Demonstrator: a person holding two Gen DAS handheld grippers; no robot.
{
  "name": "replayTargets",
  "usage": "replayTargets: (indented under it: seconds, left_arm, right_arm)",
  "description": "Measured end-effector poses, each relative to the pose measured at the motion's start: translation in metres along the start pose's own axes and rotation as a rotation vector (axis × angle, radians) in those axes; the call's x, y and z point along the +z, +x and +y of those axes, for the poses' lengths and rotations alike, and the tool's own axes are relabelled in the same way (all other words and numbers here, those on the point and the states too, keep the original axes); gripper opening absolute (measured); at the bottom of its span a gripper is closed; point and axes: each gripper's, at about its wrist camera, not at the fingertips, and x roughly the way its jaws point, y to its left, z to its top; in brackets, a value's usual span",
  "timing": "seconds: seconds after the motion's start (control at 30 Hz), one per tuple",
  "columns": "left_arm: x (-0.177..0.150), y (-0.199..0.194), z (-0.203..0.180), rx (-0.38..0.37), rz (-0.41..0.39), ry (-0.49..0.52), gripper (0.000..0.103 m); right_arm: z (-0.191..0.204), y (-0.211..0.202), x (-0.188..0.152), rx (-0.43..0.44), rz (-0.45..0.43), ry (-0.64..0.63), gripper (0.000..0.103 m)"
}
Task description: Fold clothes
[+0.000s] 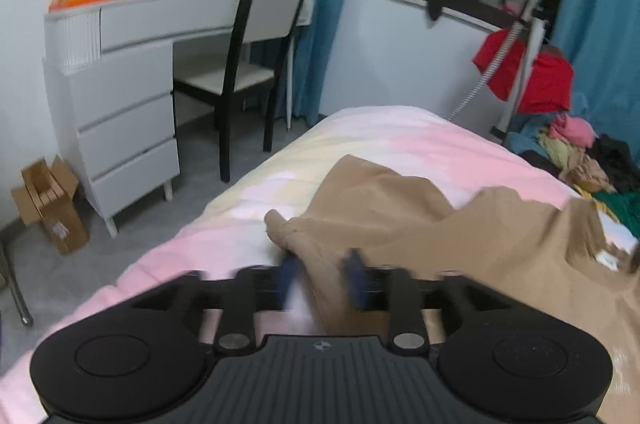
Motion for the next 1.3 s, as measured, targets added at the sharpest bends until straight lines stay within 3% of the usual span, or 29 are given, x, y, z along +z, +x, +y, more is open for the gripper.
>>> replayTargets:
  seconds: [0.13,0.23,0.4,0.6,0.67,0.8,0.93,1.13,1.23,1.3]
  left_arm:
    - [-0.005,-0.042,-0.01,-0.061,-0.003,0.066,0.057]
    - [-0.015,-0.089,-0.024,-0.125,-0.022,0.121,0.067]
    - [-0.042,-0.172,-0.053,-0.191,-0.095,0.215,0.1]
    - [-0.078,-0.256,-0.085,-0.27,-0.194,0.333,0.103]
    - [-0.092,-0.272,-0.09,-0.309,-0.214,0.336,0.103]
    - [-0.123,-0.278,-0.086,-0.35,-0.215,0.329,0.103]
    - [-0.148,-0.263,-0.074,-0.345,-0.144,0.314,0.103]
    - [-0.157,-0.241,-0.066,-0.327,-0.078,0.266,0.103]
    - [-0.159,-0.23,-0.061,-0.333,-0.053,0.227,0.103]
    - [-0.16,-0.222,-0.058,-0.333,-0.04,0.213,0.103]
  right_arm:
    - [0.006,-0.009,0.002,0.007,-0.043,-0.035,0.1]
    - [0.011,-0.018,0.002,0.005,-0.08,-0.076,0.1]
    - [0.02,-0.04,0.001,0.008,-0.159,-0.139,0.1]
    - [0.023,-0.071,0.007,0.025,-0.239,-0.159,0.1]
    - [0.02,-0.079,0.01,0.058,-0.227,-0.14,0.101]
    - [0.011,-0.093,0.014,0.096,-0.201,-0.078,0.103]
    - [-0.012,-0.104,0.026,0.08,-0.229,0.006,0.103]
    - [-0.081,-0.064,0.065,0.116,-0.198,0.325,0.102]
    - [-0.114,-0.024,0.07,0.099,-0.14,0.398,0.095]
    - [-0.131,0.0,0.071,0.087,-0.102,0.421,0.08]
